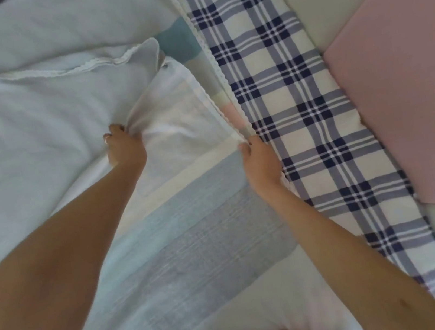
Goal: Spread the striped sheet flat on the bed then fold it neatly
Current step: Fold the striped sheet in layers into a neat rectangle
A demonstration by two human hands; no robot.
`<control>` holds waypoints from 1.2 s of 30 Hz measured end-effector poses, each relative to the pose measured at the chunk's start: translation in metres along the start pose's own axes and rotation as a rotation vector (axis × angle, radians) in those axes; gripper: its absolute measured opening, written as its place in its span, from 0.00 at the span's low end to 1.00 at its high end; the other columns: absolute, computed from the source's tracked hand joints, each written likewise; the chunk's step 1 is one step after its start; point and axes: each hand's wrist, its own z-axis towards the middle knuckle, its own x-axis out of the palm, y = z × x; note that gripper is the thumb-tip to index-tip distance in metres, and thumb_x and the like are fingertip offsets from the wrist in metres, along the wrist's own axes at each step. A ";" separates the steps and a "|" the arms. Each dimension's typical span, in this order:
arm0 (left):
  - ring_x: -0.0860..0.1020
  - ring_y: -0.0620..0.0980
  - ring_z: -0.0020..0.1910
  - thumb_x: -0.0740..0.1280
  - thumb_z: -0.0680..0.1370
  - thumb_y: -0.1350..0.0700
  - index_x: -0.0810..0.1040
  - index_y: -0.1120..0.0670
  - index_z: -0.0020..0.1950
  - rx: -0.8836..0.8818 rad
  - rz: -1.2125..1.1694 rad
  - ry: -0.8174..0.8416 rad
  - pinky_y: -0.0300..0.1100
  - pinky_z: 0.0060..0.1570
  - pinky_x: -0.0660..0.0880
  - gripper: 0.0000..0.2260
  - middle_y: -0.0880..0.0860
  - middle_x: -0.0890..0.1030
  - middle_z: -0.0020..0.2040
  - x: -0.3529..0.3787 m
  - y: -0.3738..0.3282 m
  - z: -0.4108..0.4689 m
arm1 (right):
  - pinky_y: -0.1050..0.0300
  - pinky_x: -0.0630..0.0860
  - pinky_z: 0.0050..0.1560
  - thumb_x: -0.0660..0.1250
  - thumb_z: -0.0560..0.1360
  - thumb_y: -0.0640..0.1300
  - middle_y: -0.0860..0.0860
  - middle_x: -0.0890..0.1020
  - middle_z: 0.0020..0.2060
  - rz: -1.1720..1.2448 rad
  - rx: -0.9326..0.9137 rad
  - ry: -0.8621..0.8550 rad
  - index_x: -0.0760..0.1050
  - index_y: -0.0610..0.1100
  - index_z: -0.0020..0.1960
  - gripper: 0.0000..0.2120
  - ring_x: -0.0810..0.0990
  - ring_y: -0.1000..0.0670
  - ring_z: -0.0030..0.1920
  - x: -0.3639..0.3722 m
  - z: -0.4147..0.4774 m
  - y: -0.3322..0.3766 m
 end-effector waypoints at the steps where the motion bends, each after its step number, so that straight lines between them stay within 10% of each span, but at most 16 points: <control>1: 0.74 0.65 0.58 0.59 0.81 0.55 0.69 0.63 0.63 0.025 0.027 -0.007 0.54 0.55 0.71 0.15 0.64 0.72 0.62 -0.001 0.001 0.004 | 0.53 0.69 0.37 0.55 0.83 0.48 0.47 0.79 0.40 -0.033 -0.045 -0.054 0.73 0.40 0.54 0.13 0.78 0.45 0.42 -0.001 0.001 0.000; 10: 0.73 0.66 0.54 0.58 0.80 0.59 0.71 0.65 0.52 0.342 0.194 -0.081 0.52 0.49 0.66 0.09 0.68 0.75 0.53 0.022 -0.011 0.027 | 0.64 0.56 0.27 0.58 0.79 0.48 0.50 0.76 0.26 -0.237 -0.301 -0.406 0.75 0.41 0.41 0.15 0.72 0.48 0.22 0.016 0.026 -0.048; 14: 0.74 0.66 0.57 0.59 0.79 0.54 0.66 0.59 0.66 0.324 0.335 -0.060 0.55 0.54 0.69 0.17 0.63 0.71 0.63 0.014 -0.040 0.034 | 0.64 0.54 0.27 0.58 0.78 0.48 0.50 0.76 0.26 -0.221 -0.331 -0.443 0.75 0.41 0.40 0.14 0.71 0.48 0.21 0.021 0.029 -0.051; 20: 0.69 0.58 0.67 0.57 0.76 0.64 0.64 0.51 0.73 0.756 0.308 0.129 0.52 0.60 0.70 0.25 0.52 0.63 0.74 0.004 -0.102 0.070 | 0.64 0.57 0.25 0.50 0.82 0.49 0.49 0.75 0.27 -0.234 -0.314 -0.424 0.73 0.41 0.41 0.20 0.70 0.48 0.20 0.019 0.033 -0.048; 26: 0.59 0.57 0.71 0.75 0.67 0.49 0.75 0.52 0.64 0.897 0.541 0.276 0.51 0.67 0.54 0.27 0.52 0.65 0.70 0.003 -0.128 0.079 | 0.61 0.63 0.27 0.56 0.78 0.43 0.47 0.76 0.33 -0.219 -0.403 -0.406 0.73 0.40 0.44 0.10 0.73 0.47 0.27 0.026 0.038 -0.054; 30: 0.78 0.48 0.46 0.68 0.73 0.49 0.80 0.58 0.47 0.995 0.390 0.368 0.40 0.47 0.68 0.12 0.54 0.80 0.45 0.002 -0.138 0.072 | 0.53 0.64 0.43 0.56 0.75 0.38 0.47 0.79 0.41 -0.285 -0.435 -0.421 0.68 0.43 0.55 0.10 0.76 0.45 0.38 0.027 0.039 -0.056; 36: 0.67 0.36 0.25 0.66 0.77 0.62 0.63 0.50 0.32 0.831 0.031 0.404 0.29 0.27 0.60 0.18 0.46 0.66 0.28 0.000 -0.157 0.068 | 0.53 0.60 0.43 0.56 0.72 0.36 0.47 0.75 0.41 -0.399 -0.482 -0.448 0.65 0.49 0.65 0.22 0.70 0.46 0.38 0.028 0.040 -0.062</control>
